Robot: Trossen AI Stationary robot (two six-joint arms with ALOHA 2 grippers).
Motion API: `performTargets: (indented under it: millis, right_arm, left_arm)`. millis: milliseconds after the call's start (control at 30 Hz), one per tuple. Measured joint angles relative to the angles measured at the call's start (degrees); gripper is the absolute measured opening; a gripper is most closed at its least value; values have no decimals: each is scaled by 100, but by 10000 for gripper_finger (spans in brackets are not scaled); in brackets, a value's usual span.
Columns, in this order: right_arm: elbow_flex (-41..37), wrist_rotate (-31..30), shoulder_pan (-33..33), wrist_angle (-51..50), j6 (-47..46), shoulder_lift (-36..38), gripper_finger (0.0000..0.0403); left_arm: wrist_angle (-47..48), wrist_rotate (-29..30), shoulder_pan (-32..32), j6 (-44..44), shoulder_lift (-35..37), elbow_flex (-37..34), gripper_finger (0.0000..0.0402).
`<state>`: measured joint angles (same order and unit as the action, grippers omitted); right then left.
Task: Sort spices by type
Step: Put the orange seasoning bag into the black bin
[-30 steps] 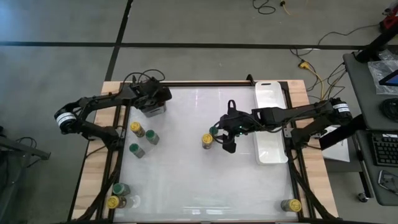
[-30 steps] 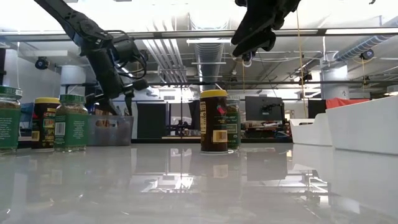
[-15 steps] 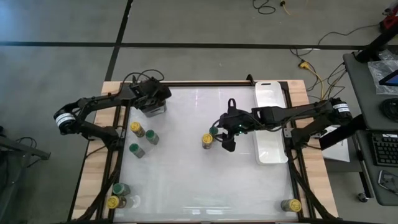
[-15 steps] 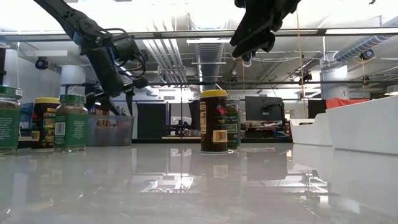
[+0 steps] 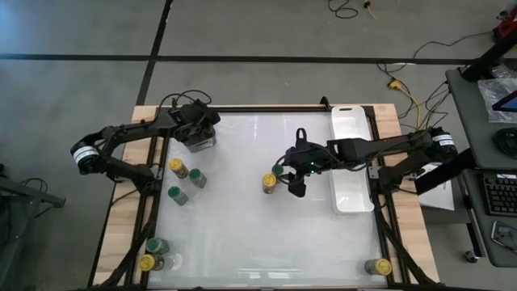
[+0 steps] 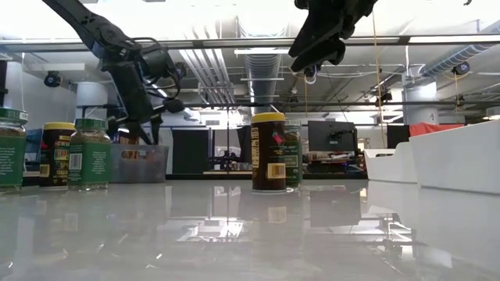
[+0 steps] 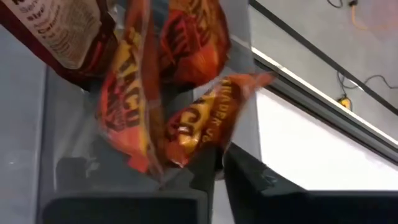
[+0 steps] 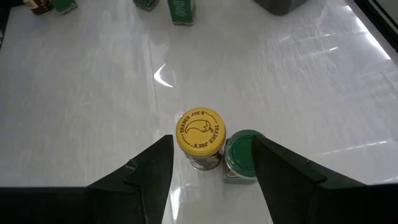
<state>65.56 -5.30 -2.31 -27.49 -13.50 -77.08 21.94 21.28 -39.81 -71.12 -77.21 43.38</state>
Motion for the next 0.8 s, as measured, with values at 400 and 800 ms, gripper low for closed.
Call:
performTargets:
  millis: [400,800]
  right_arm:
    - [0,17,-2,0,-76,0,205]
    - [0,15,-2,0,-86,0,205]
  left_arm:
    - [-130,-376,-51,128,166,34,0]
    - [-78,-352,-29,268,508,188,0]
